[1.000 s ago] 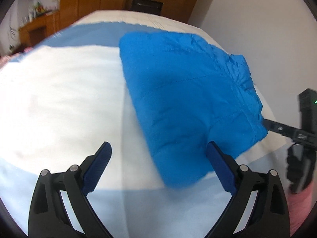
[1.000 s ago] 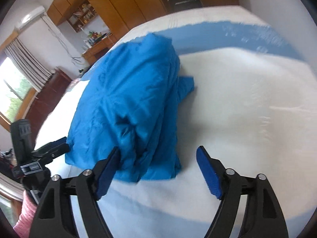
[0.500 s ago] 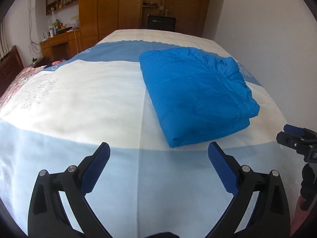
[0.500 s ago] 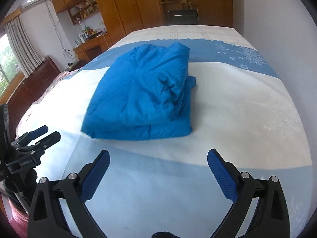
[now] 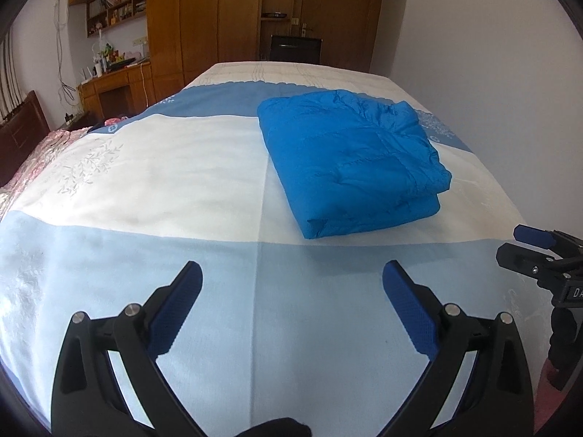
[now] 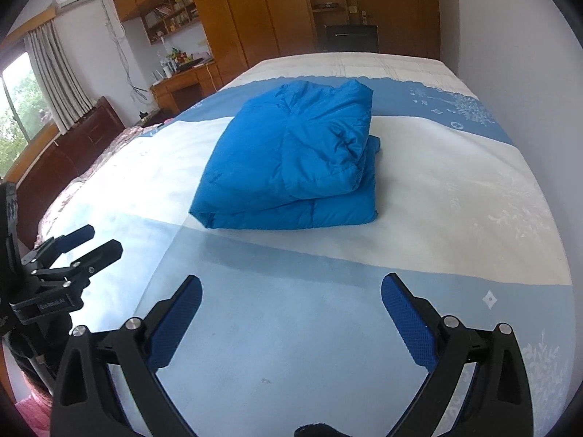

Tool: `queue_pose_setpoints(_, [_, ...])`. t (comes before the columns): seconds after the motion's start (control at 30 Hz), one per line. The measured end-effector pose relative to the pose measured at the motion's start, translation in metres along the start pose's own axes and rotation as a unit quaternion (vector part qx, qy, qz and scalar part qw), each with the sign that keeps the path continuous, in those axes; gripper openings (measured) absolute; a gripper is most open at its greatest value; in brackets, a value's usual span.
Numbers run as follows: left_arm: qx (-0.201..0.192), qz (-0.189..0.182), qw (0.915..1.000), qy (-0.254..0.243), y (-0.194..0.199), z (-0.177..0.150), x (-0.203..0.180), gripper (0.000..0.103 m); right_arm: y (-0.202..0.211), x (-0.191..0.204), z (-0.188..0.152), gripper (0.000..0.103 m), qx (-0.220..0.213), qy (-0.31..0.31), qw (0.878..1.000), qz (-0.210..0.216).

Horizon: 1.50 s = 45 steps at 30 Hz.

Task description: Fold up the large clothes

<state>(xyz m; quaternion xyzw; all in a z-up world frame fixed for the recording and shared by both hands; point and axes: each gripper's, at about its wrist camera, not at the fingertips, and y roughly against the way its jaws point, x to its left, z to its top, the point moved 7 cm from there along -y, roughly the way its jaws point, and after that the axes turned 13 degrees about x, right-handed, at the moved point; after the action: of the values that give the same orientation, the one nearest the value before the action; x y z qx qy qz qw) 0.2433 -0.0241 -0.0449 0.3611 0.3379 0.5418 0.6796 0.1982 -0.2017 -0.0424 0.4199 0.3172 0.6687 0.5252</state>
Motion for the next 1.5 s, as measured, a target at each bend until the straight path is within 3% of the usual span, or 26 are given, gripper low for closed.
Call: queue_pose_setpoints(1.5, [0.010,-0.014,0.9999,-0.002,0.006,-0.012,0.011,0.098,0.003,0.003,-0.010,0.099,-0.002,-0.003,1.000,0.026])
